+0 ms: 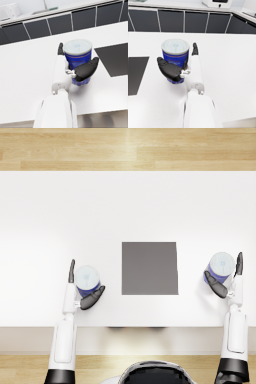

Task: Pick up the blue can on the left and place it in the middle, then pick up the blue can on the right and place it on top of the can in the middle

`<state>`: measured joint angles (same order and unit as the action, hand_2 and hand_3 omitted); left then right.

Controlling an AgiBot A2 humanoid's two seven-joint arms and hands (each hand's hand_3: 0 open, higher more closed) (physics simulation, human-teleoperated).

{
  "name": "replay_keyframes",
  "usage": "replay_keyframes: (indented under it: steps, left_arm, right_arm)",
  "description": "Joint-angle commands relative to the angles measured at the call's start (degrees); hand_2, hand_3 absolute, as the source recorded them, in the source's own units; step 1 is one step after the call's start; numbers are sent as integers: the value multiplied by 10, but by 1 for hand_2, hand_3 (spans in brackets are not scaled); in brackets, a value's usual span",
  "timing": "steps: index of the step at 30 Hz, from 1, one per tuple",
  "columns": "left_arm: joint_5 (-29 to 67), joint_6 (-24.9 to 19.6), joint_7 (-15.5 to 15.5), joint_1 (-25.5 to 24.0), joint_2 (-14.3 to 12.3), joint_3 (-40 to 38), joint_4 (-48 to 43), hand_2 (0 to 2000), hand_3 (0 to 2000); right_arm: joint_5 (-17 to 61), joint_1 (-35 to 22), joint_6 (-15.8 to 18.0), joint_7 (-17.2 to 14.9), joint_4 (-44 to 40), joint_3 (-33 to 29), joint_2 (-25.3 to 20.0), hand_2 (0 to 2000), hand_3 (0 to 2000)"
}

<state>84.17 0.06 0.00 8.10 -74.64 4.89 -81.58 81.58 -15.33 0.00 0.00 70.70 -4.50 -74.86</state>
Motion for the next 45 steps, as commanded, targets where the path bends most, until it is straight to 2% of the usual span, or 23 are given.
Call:
replay_keyframes:
  steps: [1, 5, 12, 13, 14, 15, 16, 17, 18, 21, 25, 34, 38, 41, 42, 43, 44, 45]
  left_arm:
    - [0, 0, 0, 10, -3, 3, 29, 0, 0]
    - [0, -3, 0, 22, -11, 0, 57, 0, 0]
    - [-1, -10, -2, 39, -22, 0, 94, 0, 0]
    - [-1, -9, -1, 39, -23, -3, 94, 1361, 327]
    - [0, -21, -2, 39, -23, -4, 89, 2000, 653]
    - [0, -33, -1, 33, -22, -7, 77, 2000, 980]
    - [0, -42, 0, 31, -23, -6, 62, 2000, 1307]
    - [0, -44, 1, 26, -23, -4, 33, 2000, 1520]
    - [0, -40, 0, 27, -24, -5, 9, 2000, 1520]
    - [0, -35, -1, 44, -32, 18, -42, 2000, 1520]
    - [0, -33, -1, 94, -57, 64, -33, 2000, 1520]
    - [0, -34, -6, 189, -115, 166, 109, 2000, 1520]
    - [0, -33, -86, 217, -135, 203, 182, 2000, 1520]
    - [0, -34, -125, 232, -148, 227, 228, 2000, 1520]
    - [0, -30, -147, 273, -102, 341, 252, 2000, 1520]
    - [0, -21, -162, 253, -146, 262, 271, 2000, 1520]
    - [0, -16, -174, 259, -150, 264, 292, 2000, 1520]
    - [0, -13, -182, 290, -120, 353, 319, 2000, 1520]
  right_arm:
    - [0, -35, 0, 0, -62, 8, -3, 0, 0]
    - [0, -50, 4, 0, -102, 12, -8, 0, 0]
    - [0, -61, 11, 0, -107, 12, -17, 0, 0]
    - [0, -60, 11, 1, -102, 10, -17, 0, 0]
    - [0, -55, 12, 0, -92, 7, -18, 1361, 327]
    - [0, -51, 37, -1, -81, 6, -19, 2000, 653]
    - [0, -48, 68, -3, -74, 6, -19, 2000, 980]
    - [0, -45, 89, -3, -59, 4, -20, 2000, 1307]
    - [0, -39, 91, -1, -23, 2, -22, 2000, 1520]
    - [0, -28, 83, 3, 58, 12, -24, 2000, 1520]
    - [0, -27, 79, 7, 139, 34, -28, 2000, 1520]
    - [0, -59, 80, 7, 203, 46, -39, 2000, 1520]
    - [0, -70, 83, 7, 239, 51, -43, 2000, 1520]
    - [0, -79, 82, 7, 252, 69, -48, 2000, 1520]
    - [0, -84, 83, 7, 255, 74, -49, 2000, 1520]
    - [0, -85, 84, 7, 260, 79, -51, 2000, 1520]
    - [0, -87, 83, 7, 258, 82, -52, 2000, 1520]
    - [0, -90, 82, 7, 260, 87, -54, 2000, 1520]
